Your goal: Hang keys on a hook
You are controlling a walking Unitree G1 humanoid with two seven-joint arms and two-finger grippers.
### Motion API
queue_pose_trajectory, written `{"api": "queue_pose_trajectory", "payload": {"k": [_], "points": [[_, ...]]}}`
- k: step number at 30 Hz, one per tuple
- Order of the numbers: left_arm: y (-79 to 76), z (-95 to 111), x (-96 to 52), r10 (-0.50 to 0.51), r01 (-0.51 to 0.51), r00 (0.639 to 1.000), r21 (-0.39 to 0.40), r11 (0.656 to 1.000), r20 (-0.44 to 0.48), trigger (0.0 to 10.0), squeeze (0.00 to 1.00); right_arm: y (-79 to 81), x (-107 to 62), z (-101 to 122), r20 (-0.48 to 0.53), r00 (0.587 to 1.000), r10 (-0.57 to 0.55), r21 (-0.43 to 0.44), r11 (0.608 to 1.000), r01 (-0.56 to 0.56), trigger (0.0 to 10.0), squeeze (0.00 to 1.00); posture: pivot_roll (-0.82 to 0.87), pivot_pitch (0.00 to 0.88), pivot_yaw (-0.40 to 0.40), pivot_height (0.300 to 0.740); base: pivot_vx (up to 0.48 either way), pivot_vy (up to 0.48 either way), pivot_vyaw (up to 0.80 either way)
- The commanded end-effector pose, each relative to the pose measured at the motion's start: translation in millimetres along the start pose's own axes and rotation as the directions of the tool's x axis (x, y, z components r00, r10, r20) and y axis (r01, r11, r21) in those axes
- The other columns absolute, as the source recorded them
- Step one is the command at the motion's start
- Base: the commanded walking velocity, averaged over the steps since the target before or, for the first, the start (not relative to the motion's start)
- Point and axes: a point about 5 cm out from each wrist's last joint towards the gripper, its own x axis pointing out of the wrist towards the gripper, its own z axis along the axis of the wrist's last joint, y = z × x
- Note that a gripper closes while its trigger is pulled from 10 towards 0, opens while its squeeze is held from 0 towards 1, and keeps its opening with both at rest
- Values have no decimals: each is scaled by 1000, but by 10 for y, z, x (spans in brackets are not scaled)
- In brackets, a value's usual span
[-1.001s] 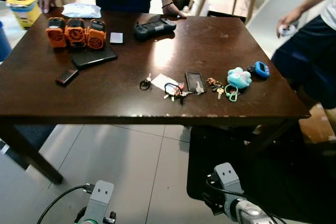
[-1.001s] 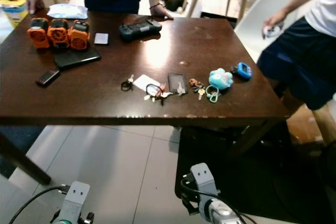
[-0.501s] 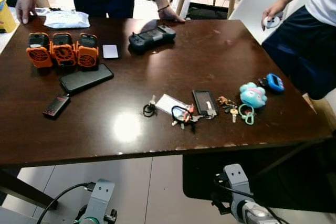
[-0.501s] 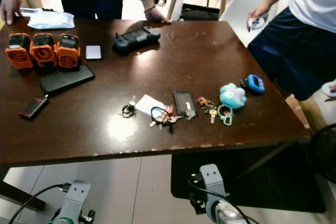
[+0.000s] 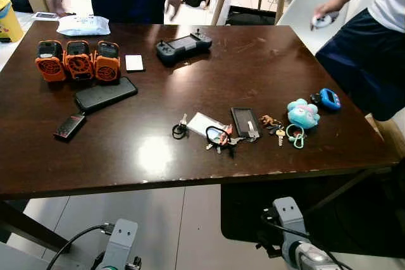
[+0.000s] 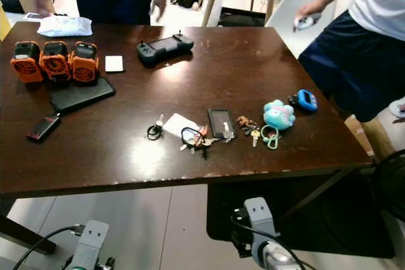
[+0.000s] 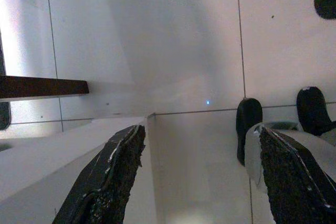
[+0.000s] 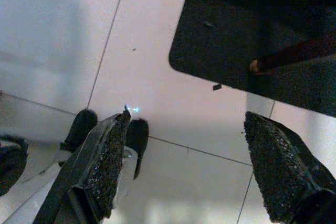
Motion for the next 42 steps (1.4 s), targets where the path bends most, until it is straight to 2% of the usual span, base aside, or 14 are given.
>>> {"api": "queue_pose_trajectory", "payload": {"k": [1, 2, 4, 9, 11, 15, 22, 24, 26, 27, 30, 31, 39, 42], "points": [[-7, -90, -21, 1, -1, 1000, -18, 1000, -26, 10000, 0, -260, -73, -40, -9, 992, -124, 59, 990, 124, 10000, 0, 1, 20, -22, 740, 0, 0, 0], [-7, -90, -21, 1, -1, 1000, -18, 1000, -26, 10000, 0, -260, -73, -40, -9, 992, -124, 59, 990, 124, 10000, 0, 1, 20, -22, 740, 0, 0, 0], [-5, -113, -27, 1, -1, 1000, -20, 1000, -30, 10000, 0, -665, -210, -20, -16, 941, -338, 47, 940, 338, 10000, 0, -1, 26, -23, 740, 0, 0, 0], [-13, -141, -34, -1, 1, 999, -21, 1000, -37, 10000, 0, -967, -351, 0, -17, 878, -478, 45, 877, 478, 10000, 0, -10, 30, -25, 740, 0, 0, 0], [-25, -154, -38, -5, 4, 999, -20, 1000, -41, 10000, 0, -1261, -517, 56, 7, 804, -594, 41, 804, 594, 10000, 0, -17, 32, -24, 740, 0, 0, 0], [-34, -162, -39, -9, 8, 999, -20, 1000, -45, 10000, 0, -1485, -653, 226, 89, 745, -661, 48, 750, 660, 10000, 0, -24, 34, -24, 740, 0, 0, 0], [-31, -134, -31, -13, 13, 999, -15, 1000, -41, 10000, 0, -1636, -823, 1100, 464, 645, -607, 67, 751, 657, 10000, 0, -32, 32, -19, 740, 0, 0, 0], [-28, -129, -29, -13, 13, 999, -15, 1000, -40, 10000, 0, -1634, -841, 1187, 495, 632, -596, 78, 755, 651, 10000, 0, -32, 32, -19, 740, 0, 0, 0], [-25, -121, -27, -13, 13, 999, -15, 1000, -38, 10000, 0, -1593, -840, 1313, 540, 639, -548, 93, 793, 601, 10000, 0, -32, 32, -19, 740, 0, 0, 0], [-20, -114, -25, -13, 12, 999, -14, 1000, -37, 10000, 0, -1497, -813, 1462, 595, 666, -450, 90, 860, 502, 10000, 0, -31, 31, -21, 740, 0, 0, 0], [-19, -112, -25, -13, 12, 999, -14, 1000, -36, 10000, 0, -1431, -783, 1511, 613, 689, -386, 72, 896, 438, 10000, 0, -31, 31, -21, 740, 0, 0, 0], [-18, -121, -28, -13, 12, 999, -14, 1000, -37, 10000, 0, -1376, -727, 1467, 585, 739, -334, 11, 914, 405, 10000, 0, -26, 31, -25, 740, 0, 0, 0], [-18, -177, -44, -14, 14, 999, -14, 1000, -49, 10000, 0, -1386, -683, 1346, 523, 794, -310, 5, 933, 361, 10000, 0, -29, 33, -24, 740, 0, 0, 0], [-17, -208, -53, -16, 16, 998, -6, 1000, -57, 10000, 0, -1301, -638, 1346, 542, 810, -224, 62, 972, 227, 10000, 0, -32, 34, -23, 740, 0, 0, 0]]}}
